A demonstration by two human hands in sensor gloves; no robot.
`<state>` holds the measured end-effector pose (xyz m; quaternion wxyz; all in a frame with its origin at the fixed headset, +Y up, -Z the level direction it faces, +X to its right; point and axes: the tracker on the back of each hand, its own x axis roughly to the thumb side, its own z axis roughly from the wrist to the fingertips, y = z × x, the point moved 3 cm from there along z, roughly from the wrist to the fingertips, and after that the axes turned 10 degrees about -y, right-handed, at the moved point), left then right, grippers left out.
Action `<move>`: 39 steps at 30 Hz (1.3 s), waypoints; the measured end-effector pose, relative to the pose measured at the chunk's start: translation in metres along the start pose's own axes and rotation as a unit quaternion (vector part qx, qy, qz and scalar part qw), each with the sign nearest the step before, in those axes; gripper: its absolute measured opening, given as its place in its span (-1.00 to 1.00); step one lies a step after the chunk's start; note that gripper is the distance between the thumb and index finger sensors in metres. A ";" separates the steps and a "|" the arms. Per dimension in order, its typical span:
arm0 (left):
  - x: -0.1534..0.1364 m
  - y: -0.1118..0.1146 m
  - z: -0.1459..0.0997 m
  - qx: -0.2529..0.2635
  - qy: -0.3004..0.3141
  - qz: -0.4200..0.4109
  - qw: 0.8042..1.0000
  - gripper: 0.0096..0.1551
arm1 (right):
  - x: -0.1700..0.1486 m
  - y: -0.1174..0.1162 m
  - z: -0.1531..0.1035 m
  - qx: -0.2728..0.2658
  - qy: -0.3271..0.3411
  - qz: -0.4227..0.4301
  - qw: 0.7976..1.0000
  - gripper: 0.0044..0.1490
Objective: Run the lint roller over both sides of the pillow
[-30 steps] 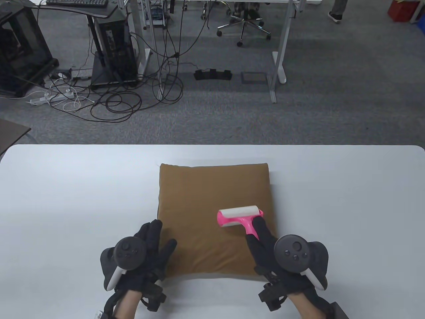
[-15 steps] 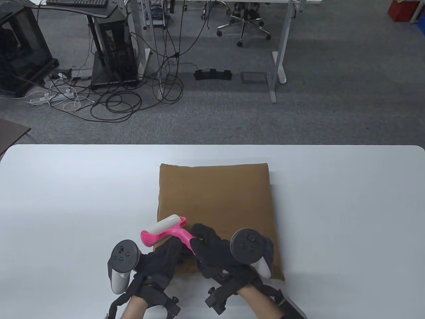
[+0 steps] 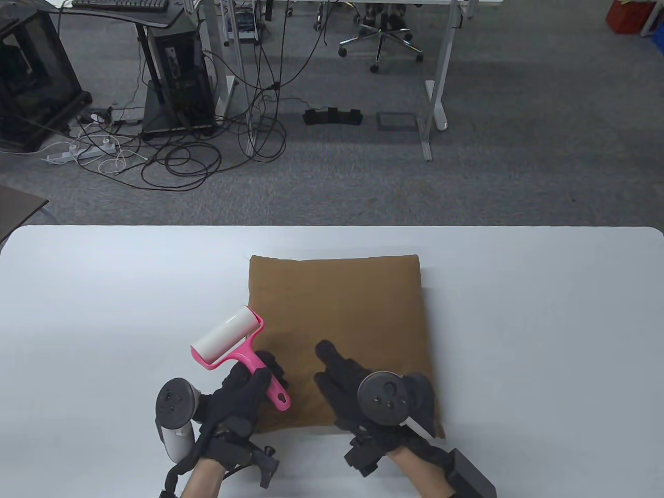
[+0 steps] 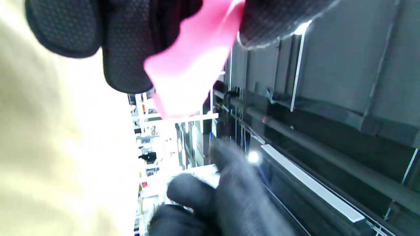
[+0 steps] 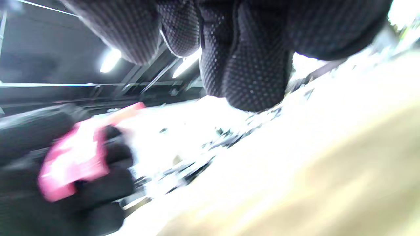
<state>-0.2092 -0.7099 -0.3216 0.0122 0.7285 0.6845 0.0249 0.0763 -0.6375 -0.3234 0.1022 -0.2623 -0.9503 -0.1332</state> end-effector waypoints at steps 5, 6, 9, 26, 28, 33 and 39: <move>-0.009 -0.023 0.004 0.033 -0.018 -0.017 0.999 -0.29 | -0.068 -0.009 -0.002 0.052 -0.124 -0.109 0.985 0.07; -0.011 -0.027 0.005 0.038 -0.022 -0.020 0.999 -0.28 | -0.080 -0.016 -0.004 0.061 -0.139 -0.094 0.984 0.13; -0.017 -0.041 0.006 0.066 -0.029 -0.028 0.997 -0.29 | -0.114 -0.033 -0.001 0.074 -0.183 -0.124 0.972 0.25; -0.026 -0.053 0.009 0.056 -0.036 -0.023 0.998 -0.23 | -0.158 -0.010 0.011 0.049 -0.275 -0.134 0.951 0.15; -0.026 -0.052 0.010 0.054 -0.036 -0.014 0.998 -0.22 | -0.177 0.005 0.008 0.026 -0.311 -0.132 0.941 0.13; -0.025 -0.051 0.010 0.049 -0.039 -0.013 0.998 -0.22 | -0.225 0.041 -0.005 -0.036 -0.415 -0.097 0.904 0.10; -0.026 -0.050 0.011 0.042 -0.045 0.009 0.998 -0.22 | -0.274 0.068 -0.025 -0.090 -0.510 -0.059 0.854 0.06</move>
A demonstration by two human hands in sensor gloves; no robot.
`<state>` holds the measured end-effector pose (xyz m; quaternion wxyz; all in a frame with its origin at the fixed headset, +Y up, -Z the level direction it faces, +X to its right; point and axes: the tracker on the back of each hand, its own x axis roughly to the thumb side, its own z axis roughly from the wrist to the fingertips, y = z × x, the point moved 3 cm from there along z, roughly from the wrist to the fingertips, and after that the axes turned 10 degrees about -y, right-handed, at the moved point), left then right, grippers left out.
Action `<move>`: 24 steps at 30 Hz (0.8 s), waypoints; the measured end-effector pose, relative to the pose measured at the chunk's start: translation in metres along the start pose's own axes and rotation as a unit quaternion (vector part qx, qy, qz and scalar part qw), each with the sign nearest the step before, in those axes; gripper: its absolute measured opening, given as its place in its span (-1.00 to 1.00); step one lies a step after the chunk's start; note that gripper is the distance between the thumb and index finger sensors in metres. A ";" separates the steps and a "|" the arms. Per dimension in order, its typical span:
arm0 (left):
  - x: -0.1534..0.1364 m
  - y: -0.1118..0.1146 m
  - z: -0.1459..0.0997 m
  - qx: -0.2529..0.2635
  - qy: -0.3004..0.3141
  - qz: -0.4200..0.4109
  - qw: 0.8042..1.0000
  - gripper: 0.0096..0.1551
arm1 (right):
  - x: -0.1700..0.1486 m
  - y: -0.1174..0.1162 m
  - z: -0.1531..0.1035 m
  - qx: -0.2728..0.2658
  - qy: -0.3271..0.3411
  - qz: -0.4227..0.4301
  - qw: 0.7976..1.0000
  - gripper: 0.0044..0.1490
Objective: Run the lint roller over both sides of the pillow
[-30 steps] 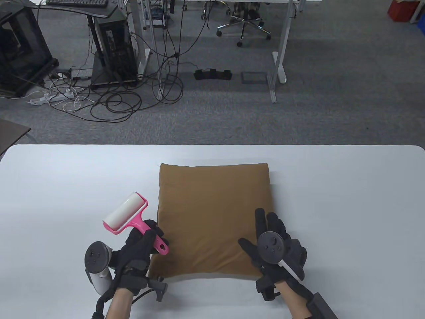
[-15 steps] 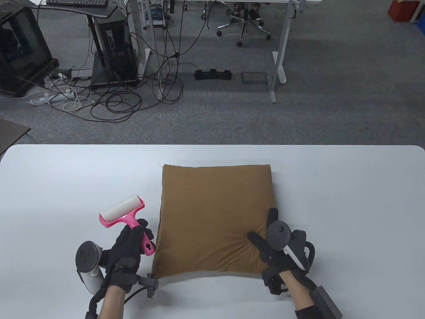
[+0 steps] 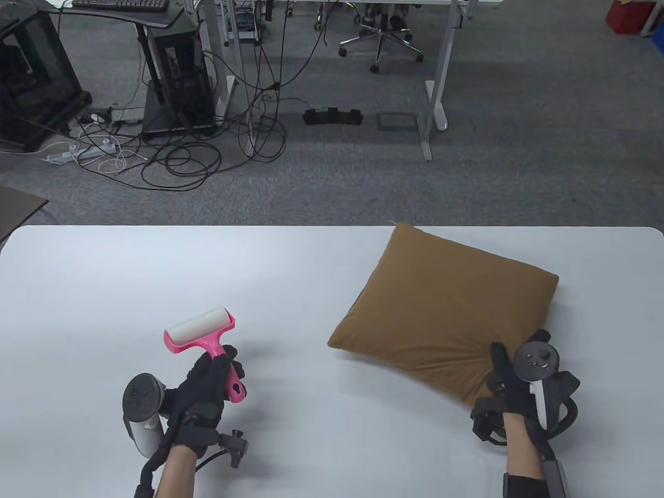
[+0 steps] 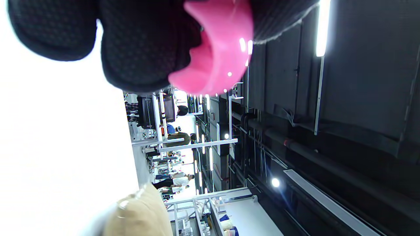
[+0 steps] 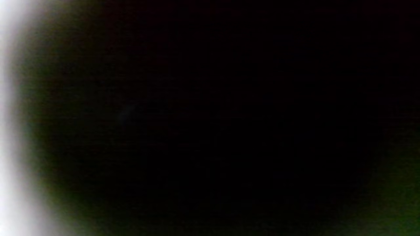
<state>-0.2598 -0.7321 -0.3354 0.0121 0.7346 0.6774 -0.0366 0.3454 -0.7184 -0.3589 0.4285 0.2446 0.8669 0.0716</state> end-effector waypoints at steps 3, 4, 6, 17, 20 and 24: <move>-0.001 0.000 0.001 -0.001 -0.003 0.007 1.000 -0.22 | -0.013 0.003 0.015 -0.001 -0.032 0.013 0.999 0.08; -0.001 0.000 0.001 -0.002 -0.005 0.009 1.000 -0.22 | -0.017 0.003 0.018 0.000 -0.041 0.018 0.999 0.08; -0.002 0.000 0.001 -0.003 -0.010 0.013 1.000 -0.22 | -0.022 0.003 0.022 -0.003 -0.056 0.024 0.998 0.11; -0.021 -0.021 0.010 0.031 -0.101 0.130 0.986 -0.21 | 0.056 0.003 -0.070 -0.033 0.207 -0.009 0.978 0.12; -0.031 -0.031 0.013 0.043 -0.127 0.125 0.983 -0.21 | 0.080 -0.014 -0.118 -0.012 0.303 -0.033 0.952 0.10; -0.044 -0.043 0.017 0.048 -0.162 0.148 0.974 -0.20 | 0.097 -0.039 -0.166 0.023 0.393 -0.071 0.916 0.10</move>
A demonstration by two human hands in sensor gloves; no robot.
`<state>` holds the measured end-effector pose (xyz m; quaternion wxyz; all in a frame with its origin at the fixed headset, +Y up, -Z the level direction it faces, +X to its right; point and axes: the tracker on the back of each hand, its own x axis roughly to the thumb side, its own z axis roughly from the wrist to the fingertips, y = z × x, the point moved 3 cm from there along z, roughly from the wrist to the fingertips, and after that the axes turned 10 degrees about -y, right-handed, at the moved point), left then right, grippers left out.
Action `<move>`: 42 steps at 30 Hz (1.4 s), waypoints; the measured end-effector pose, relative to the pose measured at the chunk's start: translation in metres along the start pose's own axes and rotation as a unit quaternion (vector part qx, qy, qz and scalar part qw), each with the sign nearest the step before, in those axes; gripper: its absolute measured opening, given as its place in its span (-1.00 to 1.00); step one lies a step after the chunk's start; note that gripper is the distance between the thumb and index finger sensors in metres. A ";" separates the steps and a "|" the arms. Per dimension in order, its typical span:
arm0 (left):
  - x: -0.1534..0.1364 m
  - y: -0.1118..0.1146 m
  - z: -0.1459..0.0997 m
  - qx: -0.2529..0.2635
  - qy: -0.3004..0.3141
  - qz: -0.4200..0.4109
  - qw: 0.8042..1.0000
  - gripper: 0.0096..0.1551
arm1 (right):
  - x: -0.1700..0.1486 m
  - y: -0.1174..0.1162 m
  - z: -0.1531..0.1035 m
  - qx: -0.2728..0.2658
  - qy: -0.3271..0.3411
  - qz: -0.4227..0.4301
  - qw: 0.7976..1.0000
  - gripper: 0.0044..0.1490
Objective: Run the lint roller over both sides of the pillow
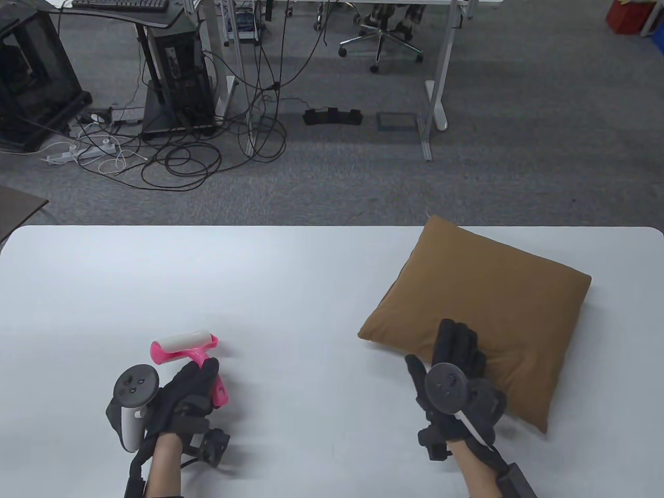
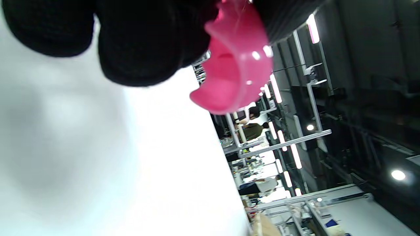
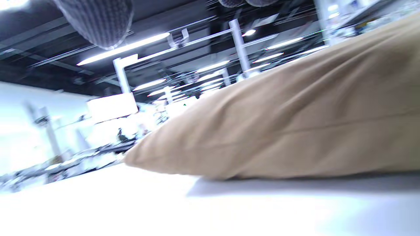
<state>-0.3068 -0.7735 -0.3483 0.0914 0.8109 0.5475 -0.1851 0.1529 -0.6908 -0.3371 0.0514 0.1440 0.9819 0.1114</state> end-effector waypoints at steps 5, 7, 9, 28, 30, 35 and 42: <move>-0.010 -0.008 0.007 0.021 -0.035 0.027 0.999 -0.18 | 0.022 -0.019 -0.012 0.034 0.048 -0.018 0.998 0.10; -0.012 -0.012 0.008 0.034 -0.051 0.029 0.998 -0.13 | 0.025 -0.024 -0.014 0.045 0.055 -0.016 0.997 0.10; -0.013 -0.016 0.007 0.059 -0.070 0.041 0.995 -0.10 | 0.026 -0.027 -0.014 0.055 0.057 -0.018 0.997 0.10; 0.010 -0.021 -0.021 0.126 -0.155 0.280 0.939 0.07 | 0.030 -0.037 -0.016 0.085 0.068 -0.016 0.994 0.07; 0.019 -0.020 -0.037 0.135 -0.127 0.276 0.943 0.06 | 0.031 -0.036 -0.016 0.085 0.068 -0.016 0.994 0.07; 0.062 0.005 -0.059 0.177 0.058 0.270 0.945 0.06 | 0.035 -0.037 -0.019 0.086 0.080 -0.033 0.993 0.05; 0.082 0.086 -0.065 0.089 0.222 0.312 0.920 0.04 | 0.034 -0.040 -0.019 0.079 0.072 -0.077 0.991 0.08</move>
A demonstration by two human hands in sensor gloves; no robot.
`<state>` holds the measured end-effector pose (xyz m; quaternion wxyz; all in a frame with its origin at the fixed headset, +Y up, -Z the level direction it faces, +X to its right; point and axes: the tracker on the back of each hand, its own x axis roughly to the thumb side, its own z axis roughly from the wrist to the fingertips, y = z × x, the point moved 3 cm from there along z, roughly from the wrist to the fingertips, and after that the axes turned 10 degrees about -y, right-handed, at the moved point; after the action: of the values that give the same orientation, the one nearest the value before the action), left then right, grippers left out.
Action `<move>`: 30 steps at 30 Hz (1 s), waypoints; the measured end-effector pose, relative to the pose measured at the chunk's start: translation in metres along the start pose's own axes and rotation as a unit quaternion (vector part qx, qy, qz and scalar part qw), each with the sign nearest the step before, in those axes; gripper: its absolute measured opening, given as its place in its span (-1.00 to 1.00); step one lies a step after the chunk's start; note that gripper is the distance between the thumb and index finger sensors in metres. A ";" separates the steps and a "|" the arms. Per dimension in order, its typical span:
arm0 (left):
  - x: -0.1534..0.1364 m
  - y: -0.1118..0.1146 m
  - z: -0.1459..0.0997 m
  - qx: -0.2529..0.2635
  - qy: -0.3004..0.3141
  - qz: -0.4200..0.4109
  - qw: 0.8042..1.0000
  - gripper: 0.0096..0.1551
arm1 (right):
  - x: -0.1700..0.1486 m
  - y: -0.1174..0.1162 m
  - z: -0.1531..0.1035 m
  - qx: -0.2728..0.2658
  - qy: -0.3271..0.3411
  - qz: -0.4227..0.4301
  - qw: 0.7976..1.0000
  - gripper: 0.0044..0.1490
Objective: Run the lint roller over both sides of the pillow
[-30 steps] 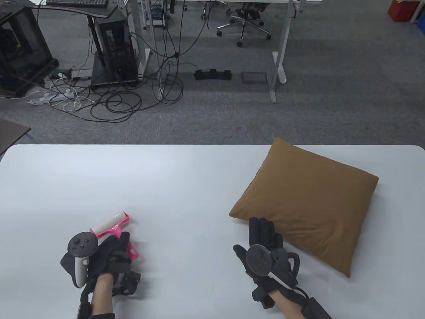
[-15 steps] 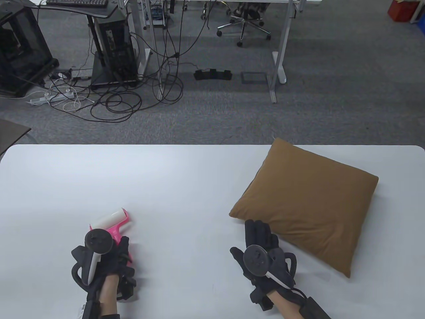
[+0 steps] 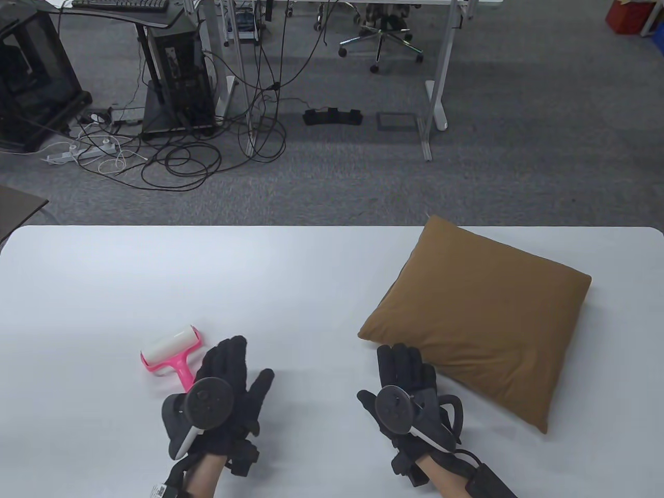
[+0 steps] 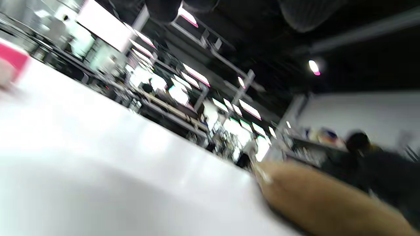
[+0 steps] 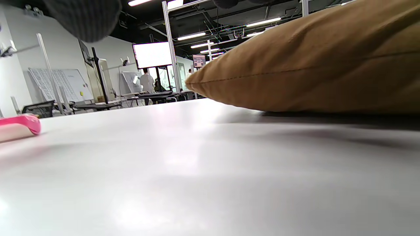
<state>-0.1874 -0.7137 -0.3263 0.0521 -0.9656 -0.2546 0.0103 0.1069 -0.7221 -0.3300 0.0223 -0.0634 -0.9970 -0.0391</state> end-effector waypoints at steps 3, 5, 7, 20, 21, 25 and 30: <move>0.017 0.027 0.001 -0.046 0.037 0.060 0.996 0.04 | -0.001 -0.003 0.000 0.004 -0.009 -0.019 1.000 0.08; 0.025 0.045 0.003 -0.075 0.051 0.083 0.992 0.04 | -0.001 -0.005 0.001 0.005 -0.016 -0.029 0.999 0.08; 0.029 0.055 0.004 -0.094 0.051 0.108 0.988 0.04 | -0.001 -0.008 0.001 0.010 -0.018 -0.041 0.999 0.07; 0.022 0.061 0.009 -0.118 0.012 0.145 0.982 -0.01 | 0.000 -0.021 0.003 0.051 -0.018 -0.052 0.997 0.06; 0.022 0.060 0.009 -0.116 0.012 0.148 0.982 -0.02 | 0.001 -0.022 0.003 0.053 -0.018 -0.052 0.997 0.06; 0.020 0.056 0.009 -0.107 0.008 0.140 0.984 -0.02 | 0.003 -0.024 0.003 0.066 -0.018 -0.051 0.996 0.06; 0.016 0.055 0.009 -0.106 0.000 0.136 0.985 -0.02 | 0.003 -0.025 0.003 0.069 -0.016 -0.046 0.996 0.06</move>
<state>-0.1472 -0.7522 -0.3412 -0.0525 -0.9913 -0.1205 -0.0101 0.1001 -0.7467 -0.3347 0.0093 -0.0161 -0.9994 0.0295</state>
